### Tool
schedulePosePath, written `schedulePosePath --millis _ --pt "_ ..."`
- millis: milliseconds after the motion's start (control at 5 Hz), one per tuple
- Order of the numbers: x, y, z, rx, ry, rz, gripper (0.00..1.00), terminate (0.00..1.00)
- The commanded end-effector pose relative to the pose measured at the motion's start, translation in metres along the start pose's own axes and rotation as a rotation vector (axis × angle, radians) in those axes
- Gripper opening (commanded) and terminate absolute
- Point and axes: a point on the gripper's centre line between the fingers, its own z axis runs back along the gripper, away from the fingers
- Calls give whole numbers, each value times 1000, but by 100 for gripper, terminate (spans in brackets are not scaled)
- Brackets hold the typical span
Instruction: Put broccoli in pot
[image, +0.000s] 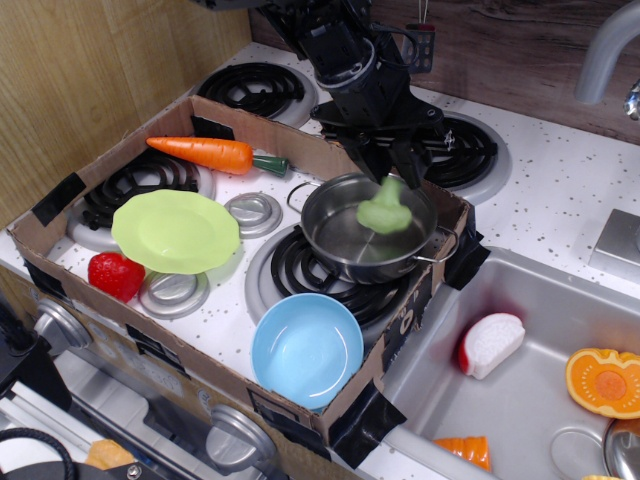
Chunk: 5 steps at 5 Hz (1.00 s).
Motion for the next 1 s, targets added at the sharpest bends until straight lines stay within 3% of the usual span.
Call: schedulePosePath --millis 0,200,600,800 --pt "6 -5 7 1 -5 -1 100 0" --pt "-2 -7 13 26 23 22 100 0" --pt "-2 -7 13 26 23 22 100 0" --pt "-2 -7 13 26 23 22 100 100"
